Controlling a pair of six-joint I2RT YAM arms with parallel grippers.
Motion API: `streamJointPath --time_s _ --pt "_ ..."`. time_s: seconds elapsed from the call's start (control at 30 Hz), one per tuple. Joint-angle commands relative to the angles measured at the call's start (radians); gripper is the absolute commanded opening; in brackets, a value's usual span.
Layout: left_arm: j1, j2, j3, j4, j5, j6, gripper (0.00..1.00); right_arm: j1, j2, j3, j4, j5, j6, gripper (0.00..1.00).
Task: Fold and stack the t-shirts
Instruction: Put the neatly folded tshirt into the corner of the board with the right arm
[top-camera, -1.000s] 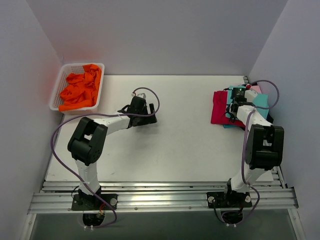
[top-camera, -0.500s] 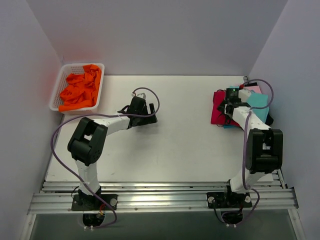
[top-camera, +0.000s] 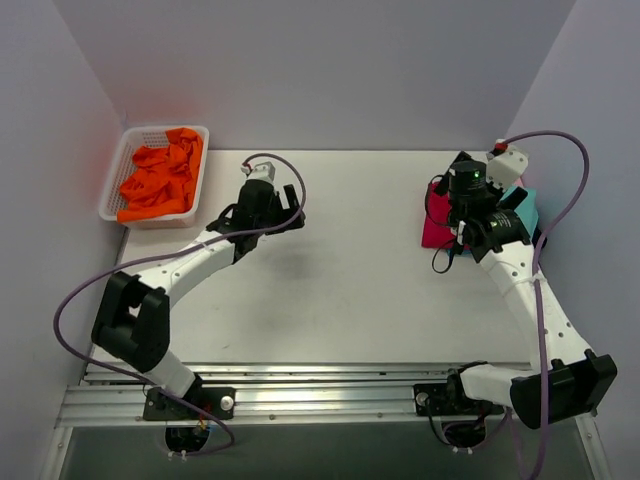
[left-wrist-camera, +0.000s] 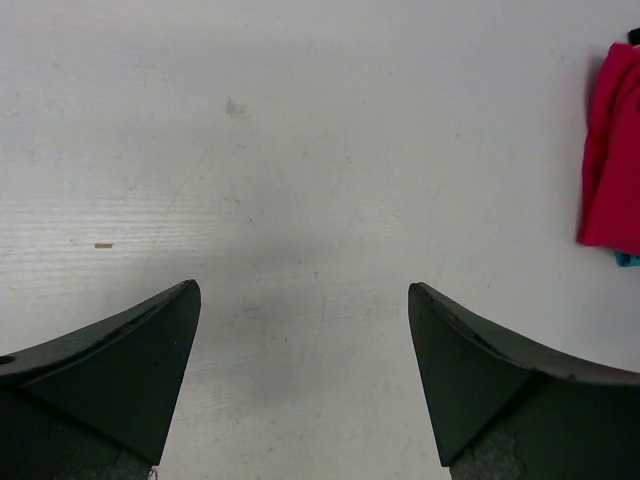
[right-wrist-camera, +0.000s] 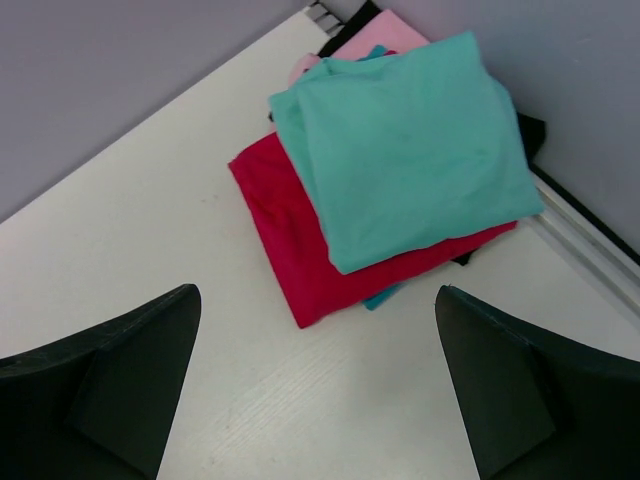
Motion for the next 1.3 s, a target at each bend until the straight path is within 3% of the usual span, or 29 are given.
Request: streamJointPath --time_s 0.0,0.43,1.27 --pt "-0.006 -0.091 -0.028 -0.046 -0.087 0.028 0.94 -0.003 0.006 -0.014 -0.122 0.177 -0.013 1.0" --pt "-0.004 -0.361 -0.12 -0.078 -0.153 0.045 0.94 -0.001 0.001 -0.019 -0.131 0.186 -0.001 1.0" --pt "-0.001 -0.426 -0.126 -0.113 -0.208 0.059 0.94 -0.001 0.043 0.009 -0.211 0.303 0.068 1.0"
